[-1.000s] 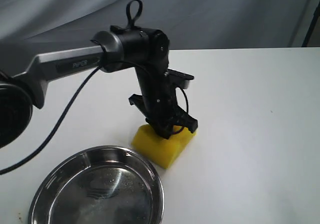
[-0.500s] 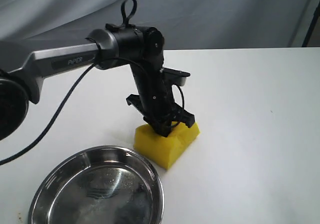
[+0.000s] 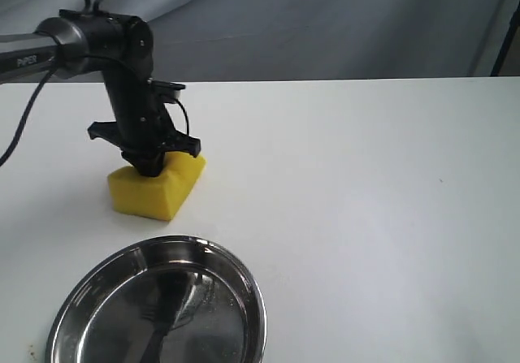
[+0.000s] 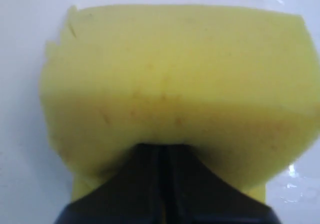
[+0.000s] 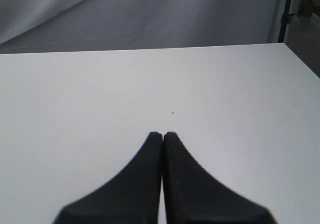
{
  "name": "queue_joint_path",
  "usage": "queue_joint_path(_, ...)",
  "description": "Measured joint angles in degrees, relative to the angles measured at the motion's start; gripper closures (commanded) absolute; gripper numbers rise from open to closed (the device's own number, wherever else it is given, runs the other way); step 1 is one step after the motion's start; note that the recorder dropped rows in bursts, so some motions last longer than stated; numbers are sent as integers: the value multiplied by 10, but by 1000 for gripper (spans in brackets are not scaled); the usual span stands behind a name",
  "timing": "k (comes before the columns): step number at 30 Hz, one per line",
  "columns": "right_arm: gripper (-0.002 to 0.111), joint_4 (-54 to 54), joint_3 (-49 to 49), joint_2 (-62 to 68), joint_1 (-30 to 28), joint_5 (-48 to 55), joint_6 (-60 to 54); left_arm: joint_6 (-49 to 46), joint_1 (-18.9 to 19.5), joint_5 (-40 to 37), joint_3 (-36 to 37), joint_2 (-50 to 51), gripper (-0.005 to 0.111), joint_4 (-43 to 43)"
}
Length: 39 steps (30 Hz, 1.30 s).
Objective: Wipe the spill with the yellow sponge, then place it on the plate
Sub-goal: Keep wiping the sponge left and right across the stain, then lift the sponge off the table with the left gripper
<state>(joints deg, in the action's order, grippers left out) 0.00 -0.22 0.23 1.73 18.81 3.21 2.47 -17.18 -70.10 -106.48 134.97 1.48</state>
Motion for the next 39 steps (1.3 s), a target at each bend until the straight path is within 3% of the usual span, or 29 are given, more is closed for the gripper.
queue_joint_path(4,108,0,0,0,0,0,0,25,31,0,0,0,107,10)
queue_joint_path(8,108,0,0,0,0,0,0,28,15,0,0,0,107,3)
queue_joint_path(12,108,0,0,0,0,0,0,20,-70,0,0,0,107,-54)
queue_joint_path(16,108,0,0,0,0,0,0,15,-186,0,0,0,107,-56)
queue_joint_path(20,108,0,0,0,0,0,0,3,-238,-7,-20,0,107,-46)
queue_joint_path(30,108,0,0,0,0,0,0,-5,-242,2,-139,-82,107,-9)
queue_joint_path(35,108,0,0,0,0,0,0,-10,-241,2,-127,-148,107,-8)
queue_joint_path(39,108,0,0,0,0,0,0,-10,-240,2,-69,-200,107,-8)
